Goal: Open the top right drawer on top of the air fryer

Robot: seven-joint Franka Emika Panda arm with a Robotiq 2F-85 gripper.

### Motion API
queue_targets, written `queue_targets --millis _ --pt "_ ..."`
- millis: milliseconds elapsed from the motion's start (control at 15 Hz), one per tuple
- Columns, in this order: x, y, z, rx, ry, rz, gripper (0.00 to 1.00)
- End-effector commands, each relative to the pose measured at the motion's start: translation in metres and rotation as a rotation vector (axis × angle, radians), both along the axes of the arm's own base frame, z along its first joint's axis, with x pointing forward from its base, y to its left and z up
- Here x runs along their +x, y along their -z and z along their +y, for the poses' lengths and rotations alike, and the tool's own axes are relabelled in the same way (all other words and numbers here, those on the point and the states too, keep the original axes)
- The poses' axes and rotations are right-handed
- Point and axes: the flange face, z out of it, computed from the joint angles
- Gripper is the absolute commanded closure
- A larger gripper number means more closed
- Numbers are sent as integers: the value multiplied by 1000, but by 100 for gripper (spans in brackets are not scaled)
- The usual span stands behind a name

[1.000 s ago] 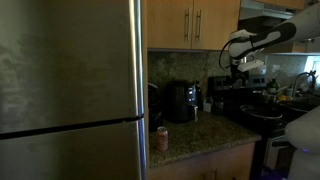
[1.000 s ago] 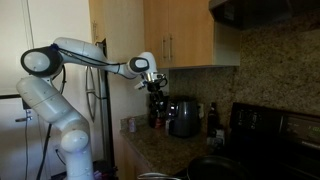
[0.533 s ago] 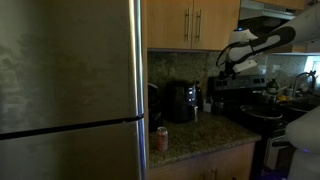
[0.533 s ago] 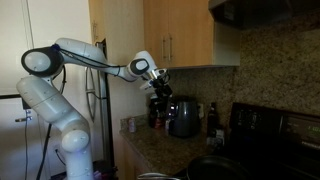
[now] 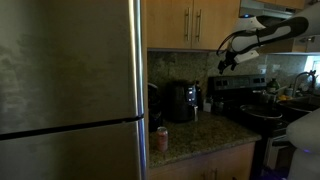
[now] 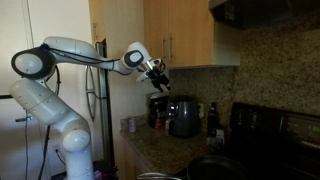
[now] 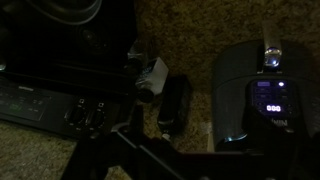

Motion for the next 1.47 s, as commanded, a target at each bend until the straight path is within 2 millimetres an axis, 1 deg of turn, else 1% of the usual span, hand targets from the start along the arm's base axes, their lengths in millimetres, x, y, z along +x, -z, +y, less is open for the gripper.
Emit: queue_targets --millis 0,67,133,200,267,333,400,467,533,600,733,867,1000,1133,1267,1333,1400 --pt "-33 -43 29 -24 -94 -142 0" --pt "-53 -66 39 -32 -118 -186 0" --pt "-67 -80 46 -42 -138 -234 0" --pt "-83 -103 55 -42 -153 -294 0" --pt "-95 -117 60 -36 -165 -354 0" --pt "-102 -131 63 3 -162 -416 0" --pt "-90 -117 60 -25 -140 -340 0" --pt "-104 -129 63 -16 -150 -386 0" --pt "-112 -135 63 -10 -153 -407 0" --pt "-115 -137 64 -7 -155 -413 0" --pt "-111 -135 64 -6 -155 -409 0" --pt "-106 -156 68 -89 -225 -541 0" --pt "-99 -183 73 -128 -286 -634 0" --pt "-92 -210 72 -147 -324 -757 0" --pt "-72 -225 66 -161 -314 -889 0" --pt "-100 -213 75 -117 -319 -813 0" --pt "-92 -218 71 -125 -319 -854 0"
